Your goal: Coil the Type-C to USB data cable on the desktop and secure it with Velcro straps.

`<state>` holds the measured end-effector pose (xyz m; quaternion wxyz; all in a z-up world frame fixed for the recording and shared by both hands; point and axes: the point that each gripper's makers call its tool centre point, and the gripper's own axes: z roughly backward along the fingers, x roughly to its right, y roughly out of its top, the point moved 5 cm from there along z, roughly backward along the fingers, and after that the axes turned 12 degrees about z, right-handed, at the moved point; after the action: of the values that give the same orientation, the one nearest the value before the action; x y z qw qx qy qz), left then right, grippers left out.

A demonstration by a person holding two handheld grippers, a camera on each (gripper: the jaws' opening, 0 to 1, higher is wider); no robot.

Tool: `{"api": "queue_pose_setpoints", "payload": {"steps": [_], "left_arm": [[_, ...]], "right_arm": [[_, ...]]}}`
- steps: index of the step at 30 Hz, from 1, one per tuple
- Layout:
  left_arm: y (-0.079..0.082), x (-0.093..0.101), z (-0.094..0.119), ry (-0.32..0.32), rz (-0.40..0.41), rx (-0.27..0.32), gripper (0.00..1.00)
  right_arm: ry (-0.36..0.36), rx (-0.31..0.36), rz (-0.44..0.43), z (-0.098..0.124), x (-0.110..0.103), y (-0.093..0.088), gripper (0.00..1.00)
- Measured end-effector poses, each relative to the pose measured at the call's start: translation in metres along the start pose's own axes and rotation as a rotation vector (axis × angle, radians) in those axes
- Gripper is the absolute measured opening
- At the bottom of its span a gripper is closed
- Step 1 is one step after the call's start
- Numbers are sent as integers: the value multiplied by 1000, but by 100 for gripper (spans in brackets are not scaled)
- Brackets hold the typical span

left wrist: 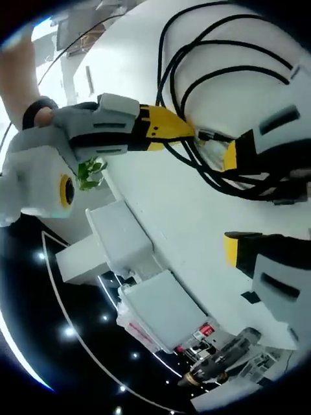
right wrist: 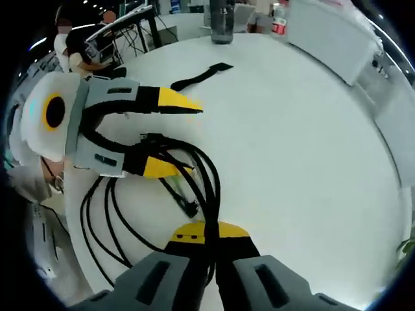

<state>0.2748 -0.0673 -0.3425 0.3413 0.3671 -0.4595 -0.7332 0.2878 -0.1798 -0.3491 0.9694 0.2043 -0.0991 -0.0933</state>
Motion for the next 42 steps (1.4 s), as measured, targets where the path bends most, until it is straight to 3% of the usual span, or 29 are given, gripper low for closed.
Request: {"api": "queue_pose_setpoints", "payload": {"steps": [7, 10, 12, 14, 24, 27, 29, 32, 35, 37, 42], "left_arm": [[6, 5, 2, -47, 25, 47, 48], [11, 12, 1, -103, 81, 86, 48], [9, 19, 0, -146, 116, 76, 48], [9, 20, -4, -148, 115, 68, 48], [-4, 23, -9, -122, 98, -22, 21], [-5, 23, -9, -107, 114, -44, 13], [-3, 24, -8, -104, 113, -48, 11], [-5, 21, -6, -68, 121, -66, 10], [-5, 19, -2, -46, 131, -71, 10], [-5, 18, 0, -44, 130, -71, 9], [-4, 19, -1, -58, 149, -62, 9]], "right_arm": [[-65, -20, 100, 3, 3, 3, 2], [-115, 6, 177, 11, 6, 10, 2], [-130, 35, 199, 18, 4, 16, 2], [-151, 48, 239, 22, 2, 20, 2], [-161, 53, 293, 26, -4, 22, 2], [-139, 56, 255, 20, -5, 14, 4], [-134, 97, 229, 18, -4, 13, 7], [-73, 171, 118, 22, -5, 12, 29], [-50, 215, -47, 34, -1, -3, 28], [-5, 214, -178, 41, 1, -23, 28], [93, 289, -474, 48, 0, -66, 27]]}}
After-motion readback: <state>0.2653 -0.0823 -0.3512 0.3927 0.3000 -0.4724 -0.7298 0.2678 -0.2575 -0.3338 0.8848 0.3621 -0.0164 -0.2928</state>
